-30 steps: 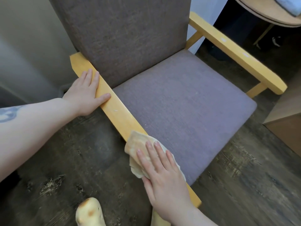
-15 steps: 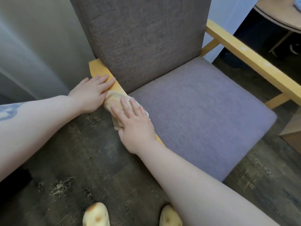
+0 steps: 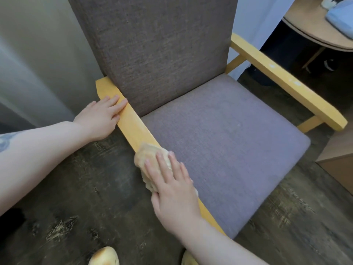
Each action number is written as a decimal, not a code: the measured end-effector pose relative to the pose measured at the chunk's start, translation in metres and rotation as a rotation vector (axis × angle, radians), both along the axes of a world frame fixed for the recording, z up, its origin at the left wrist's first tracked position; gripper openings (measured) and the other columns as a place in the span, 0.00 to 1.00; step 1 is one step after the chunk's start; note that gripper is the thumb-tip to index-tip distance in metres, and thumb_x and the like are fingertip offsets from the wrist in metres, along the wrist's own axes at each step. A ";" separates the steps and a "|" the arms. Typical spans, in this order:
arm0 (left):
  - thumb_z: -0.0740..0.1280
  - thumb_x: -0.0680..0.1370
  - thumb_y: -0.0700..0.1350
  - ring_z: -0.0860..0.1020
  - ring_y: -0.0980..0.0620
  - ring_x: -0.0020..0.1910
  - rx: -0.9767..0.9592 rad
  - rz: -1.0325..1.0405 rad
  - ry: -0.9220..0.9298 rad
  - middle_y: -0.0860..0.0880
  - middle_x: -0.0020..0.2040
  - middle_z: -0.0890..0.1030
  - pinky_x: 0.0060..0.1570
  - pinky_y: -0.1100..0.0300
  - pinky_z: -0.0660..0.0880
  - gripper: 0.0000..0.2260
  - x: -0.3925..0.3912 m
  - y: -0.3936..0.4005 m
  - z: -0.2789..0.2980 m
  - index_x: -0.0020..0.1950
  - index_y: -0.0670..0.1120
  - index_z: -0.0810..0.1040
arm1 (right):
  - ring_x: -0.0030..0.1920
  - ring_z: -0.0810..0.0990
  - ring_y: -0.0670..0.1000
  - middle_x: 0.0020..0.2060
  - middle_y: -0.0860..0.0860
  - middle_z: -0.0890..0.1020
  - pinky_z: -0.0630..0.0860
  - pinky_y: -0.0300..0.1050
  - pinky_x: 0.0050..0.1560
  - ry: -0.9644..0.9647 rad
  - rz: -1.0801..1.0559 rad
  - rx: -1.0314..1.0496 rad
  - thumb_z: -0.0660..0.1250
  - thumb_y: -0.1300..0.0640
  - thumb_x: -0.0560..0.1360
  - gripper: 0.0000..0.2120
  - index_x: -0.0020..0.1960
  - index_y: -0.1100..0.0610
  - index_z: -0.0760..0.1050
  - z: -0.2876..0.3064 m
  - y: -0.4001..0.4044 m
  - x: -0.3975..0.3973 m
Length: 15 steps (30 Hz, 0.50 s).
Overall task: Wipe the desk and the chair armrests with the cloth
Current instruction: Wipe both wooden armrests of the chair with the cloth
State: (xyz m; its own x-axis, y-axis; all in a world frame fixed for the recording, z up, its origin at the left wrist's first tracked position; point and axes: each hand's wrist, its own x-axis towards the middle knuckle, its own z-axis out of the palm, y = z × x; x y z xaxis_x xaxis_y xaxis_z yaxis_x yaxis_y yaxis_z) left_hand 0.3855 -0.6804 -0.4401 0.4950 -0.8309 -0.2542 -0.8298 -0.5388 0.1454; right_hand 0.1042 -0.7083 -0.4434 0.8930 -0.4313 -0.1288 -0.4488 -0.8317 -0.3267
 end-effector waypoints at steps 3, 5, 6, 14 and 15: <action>0.49 0.83 0.48 0.48 0.48 0.77 -0.003 0.018 -0.003 0.48 0.79 0.50 0.73 0.48 0.49 0.23 -0.005 -0.002 0.001 0.78 0.52 0.49 | 0.76 0.39 0.57 0.78 0.51 0.45 0.42 0.57 0.75 0.015 0.020 -0.039 0.58 0.55 0.78 0.32 0.77 0.45 0.45 -0.004 -0.016 0.066; 0.48 0.83 0.48 0.48 0.47 0.77 -0.036 0.051 0.015 0.47 0.79 0.50 0.73 0.47 0.49 0.23 -0.011 -0.004 0.000 0.78 0.50 0.50 | 0.76 0.38 0.57 0.78 0.51 0.44 0.44 0.58 0.75 0.055 0.047 -0.079 0.58 0.53 0.79 0.33 0.77 0.46 0.44 -0.004 -0.021 0.089; 0.48 0.83 0.48 0.48 0.47 0.77 -0.054 0.071 0.031 0.46 0.79 0.50 0.73 0.47 0.49 0.23 -0.014 -0.005 -0.001 0.78 0.49 0.51 | 0.76 0.39 0.57 0.78 0.52 0.44 0.45 0.57 0.75 0.063 0.059 -0.085 0.57 0.52 0.79 0.33 0.77 0.47 0.44 -0.005 -0.022 0.091; 0.48 0.81 0.57 0.42 0.44 0.77 -0.109 0.268 0.056 0.41 0.78 0.43 0.75 0.50 0.44 0.30 -0.065 -0.015 -0.015 0.77 0.43 0.43 | 0.76 0.51 0.56 0.77 0.49 0.56 0.56 0.56 0.74 0.028 0.039 -0.026 0.59 0.54 0.70 0.36 0.77 0.47 0.54 0.005 0.000 -0.045; 0.48 0.81 0.57 0.40 0.45 0.76 -0.133 0.274 0.060 0.40 0.78 0.41 0.75 0.50 0.43 0.31 -0.076 -0.014 -0.018 0.77 0.42 0.41 | 0.75 0.56 0.57 0.75 0.49 0.60 0.61 0.54 0.72 0.030 0.016 -0.029 0.59 0.53 0.67 0.36 0.75 0.47 0.58 0.008 0.005 -0.067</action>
State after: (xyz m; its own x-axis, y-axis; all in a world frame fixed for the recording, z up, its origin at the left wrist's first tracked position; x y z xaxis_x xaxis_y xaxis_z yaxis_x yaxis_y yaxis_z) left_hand 0.3094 -0.6939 -0.4579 0.6924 -0.6968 -0.1875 -0.6443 -0.7140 0.2742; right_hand 0.0370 -0.7037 -0.4358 0.8958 -0.4209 -0.1429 -0.4445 -0.8479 -0.2887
